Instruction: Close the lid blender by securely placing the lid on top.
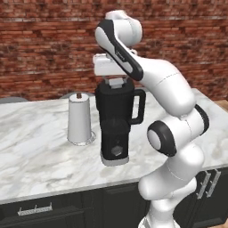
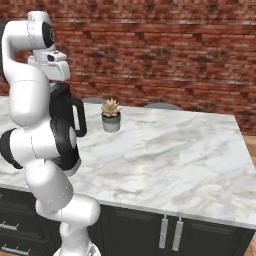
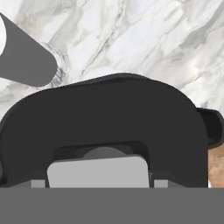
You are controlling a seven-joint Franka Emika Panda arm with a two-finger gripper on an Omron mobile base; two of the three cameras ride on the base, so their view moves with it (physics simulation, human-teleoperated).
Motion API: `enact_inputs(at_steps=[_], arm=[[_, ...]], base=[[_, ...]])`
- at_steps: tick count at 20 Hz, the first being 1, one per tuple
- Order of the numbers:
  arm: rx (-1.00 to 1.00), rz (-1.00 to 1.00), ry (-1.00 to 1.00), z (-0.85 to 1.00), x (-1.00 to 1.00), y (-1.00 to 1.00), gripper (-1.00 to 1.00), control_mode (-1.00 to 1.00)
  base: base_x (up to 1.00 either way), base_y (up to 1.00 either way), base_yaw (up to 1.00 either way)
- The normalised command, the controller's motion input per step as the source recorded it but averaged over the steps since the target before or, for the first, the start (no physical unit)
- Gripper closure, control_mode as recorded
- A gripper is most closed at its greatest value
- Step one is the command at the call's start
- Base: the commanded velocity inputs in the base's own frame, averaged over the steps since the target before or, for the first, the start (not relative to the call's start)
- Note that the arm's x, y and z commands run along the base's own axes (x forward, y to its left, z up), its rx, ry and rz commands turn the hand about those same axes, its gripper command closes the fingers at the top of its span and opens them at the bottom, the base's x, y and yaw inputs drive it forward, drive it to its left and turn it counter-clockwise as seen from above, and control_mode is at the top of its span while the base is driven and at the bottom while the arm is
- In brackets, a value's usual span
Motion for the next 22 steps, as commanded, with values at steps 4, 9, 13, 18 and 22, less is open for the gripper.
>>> enact_inputs(at_steps=[4, 9, 13, 18, 22], arm=[[0.08, 0.00, -0.13, -0.21, -0.23, -0.13, 1.00, -1.00], [0.10, 0.02, -0.09, -0.29, -0.14, -0.17, 1.00, -1.00], [0.07, 0.02, 0.00, -0.34, -0.02, 0.02, 1.00, -1.00], [0.03, 0.07, 0.00, -0.27, 0.00, 0.04, 1.00, -1.00], [0.00, 0.10, 0.02, -0.40, 0.00, 0.00, 1.00, -1.00]], base=[[0.00, 0.00, 0.00], [0.00, 0.00, 0.00], [0.00, 0.00, 0.00], [0.00, 0.00, 0.00], [0.00, 0.00, 0.00]])
